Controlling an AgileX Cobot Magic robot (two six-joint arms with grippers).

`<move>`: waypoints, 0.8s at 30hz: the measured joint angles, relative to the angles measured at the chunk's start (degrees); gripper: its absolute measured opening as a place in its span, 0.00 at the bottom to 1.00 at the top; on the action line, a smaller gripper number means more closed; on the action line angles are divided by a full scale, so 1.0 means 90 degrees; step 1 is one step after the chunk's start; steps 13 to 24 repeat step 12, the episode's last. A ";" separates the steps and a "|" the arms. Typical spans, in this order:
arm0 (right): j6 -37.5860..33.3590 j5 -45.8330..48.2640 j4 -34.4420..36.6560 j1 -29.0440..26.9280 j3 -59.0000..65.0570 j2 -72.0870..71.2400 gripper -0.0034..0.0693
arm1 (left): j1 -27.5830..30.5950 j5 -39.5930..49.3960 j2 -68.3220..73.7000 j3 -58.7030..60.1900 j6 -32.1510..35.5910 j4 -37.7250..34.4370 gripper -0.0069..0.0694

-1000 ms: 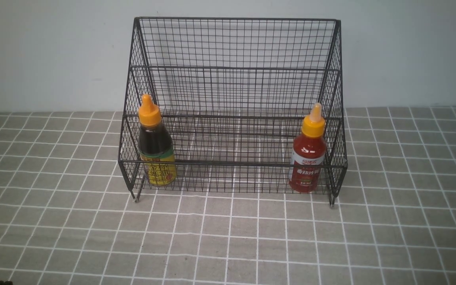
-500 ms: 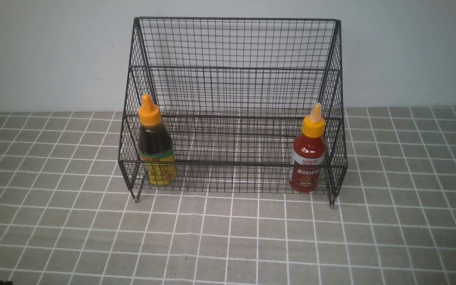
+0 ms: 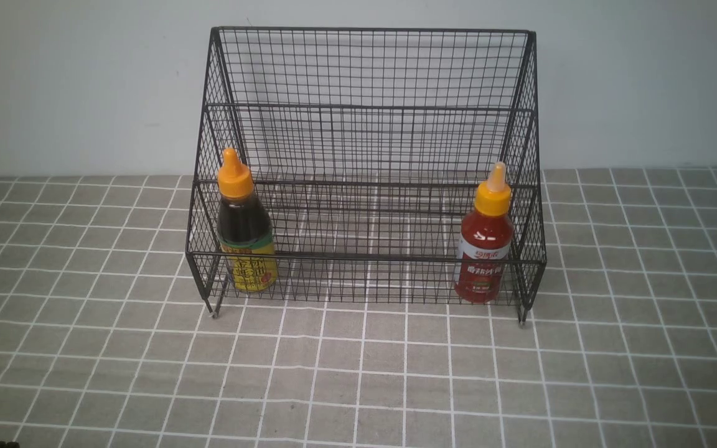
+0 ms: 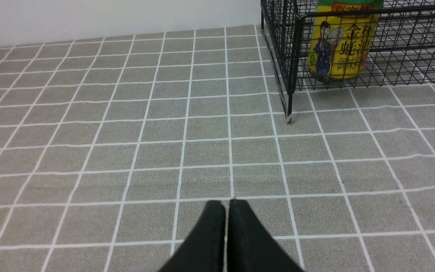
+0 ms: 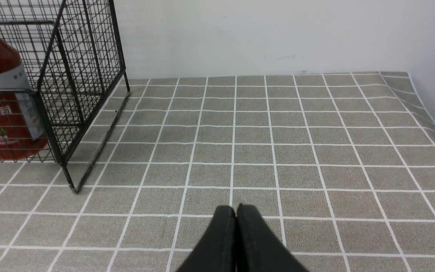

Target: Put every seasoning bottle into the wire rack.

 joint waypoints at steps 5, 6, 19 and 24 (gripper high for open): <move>0.0000 0.0000 0.0000 0.0000 0.0000 0.0000 0.03 | 0.0012 0.0006 0.0000 0.0000 0.0000 0.0000 0.08; 0.0000 0.0000 0.0000 0.0000 0.0000 0.0000 0.03 | 0.0012 0.0006 0.0000 0.0000 0.0000 0.0000 0.08; 0.0000 0.0000 0.0000 0.0000 0.0000 0.0000 0.03 | 0.0012 0.0006 0.0000 0.0000 0.0000 0.0000 0.08; 0.0000 0.0000 0.0000 0.0000 0.0000 0.0000 0.03 | 0.0012 0.0006 0.0000 0.0000 0.0000 0.0000 0.08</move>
